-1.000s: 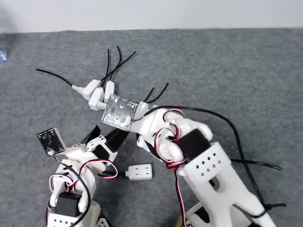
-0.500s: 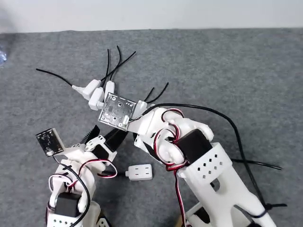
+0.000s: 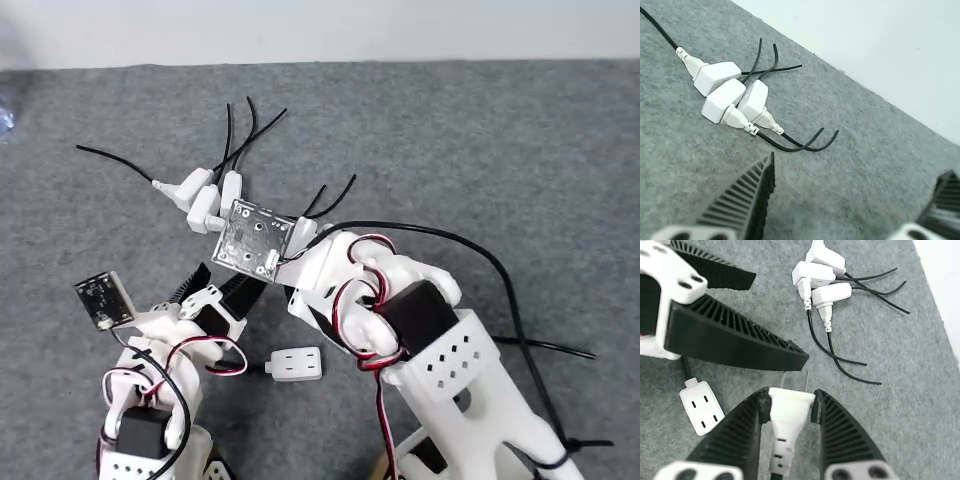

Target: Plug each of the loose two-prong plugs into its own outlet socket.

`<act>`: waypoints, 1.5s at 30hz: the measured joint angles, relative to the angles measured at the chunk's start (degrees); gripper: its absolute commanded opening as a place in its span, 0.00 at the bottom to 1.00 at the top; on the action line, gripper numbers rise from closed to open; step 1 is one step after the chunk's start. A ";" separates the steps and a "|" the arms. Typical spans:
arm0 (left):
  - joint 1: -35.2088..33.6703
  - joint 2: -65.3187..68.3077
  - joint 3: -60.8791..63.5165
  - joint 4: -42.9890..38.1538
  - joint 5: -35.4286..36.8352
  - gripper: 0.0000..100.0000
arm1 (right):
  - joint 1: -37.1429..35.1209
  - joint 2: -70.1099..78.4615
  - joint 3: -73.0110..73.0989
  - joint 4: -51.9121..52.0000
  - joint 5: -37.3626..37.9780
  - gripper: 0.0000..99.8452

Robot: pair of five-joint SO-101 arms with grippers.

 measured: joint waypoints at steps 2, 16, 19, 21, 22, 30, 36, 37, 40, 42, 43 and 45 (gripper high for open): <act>0.00 0.00 0.00 0.00 0.00 0.46 | 0.00 -0.09 -0.26 0.00 0.00 0.01; 0.18 0.09 0.18 0.09 -0.35 0.46 | -2.73 -0.35 -5.36 3.43 -1.58 0.01; 0.18 0.09 0.18 0.09 -0.35 0.46 | -2.73 -0.35 -5.36 3.43 -1.58 0.01; 0.18 0.09 0.62 0.09 -0.35 0.46 | -1.58 -0.35 -5.36 3.43 -1.41 0.01; 0.18 0.09 0.70 0.09 -0.35 0.46 | -0.62 -0.35 -5.36 3.52 -0.97 0.01; -10.73 0.09 0.70 4.31 -4.92 0.46 | 1.67 -0.35 -0.53 11.60 6.68 0.01; -19.96 0.09 1.32 5.45 -12.57 0.46 | 2.37 1.41 1.93 13.19 9.49 0.01; -19.96 0.09 2.20 5.45 -12.84 0.46 | 3.52 2.37 3.69 11.87 9.76 0.01; -18.55 0.09 3.25 5.45 -13.01 0.46 | 7.56 5.01 12.40 2.64 10.11 0.01; -17.76 0.09 3.52 5.45 -13.01 0.46 | 9.05 7.12 19.78 -6.15 10.29 0.01; -17.67 0.09 3.78 5.45 -13.01 0.46 | 9.32 8.00 23.38 -10.90 10.29 0.01; -17.41 0.09 3.78 5.45 -13.01 0.46 | 9.05 10.64 28.75 -18.99 10.46 0.01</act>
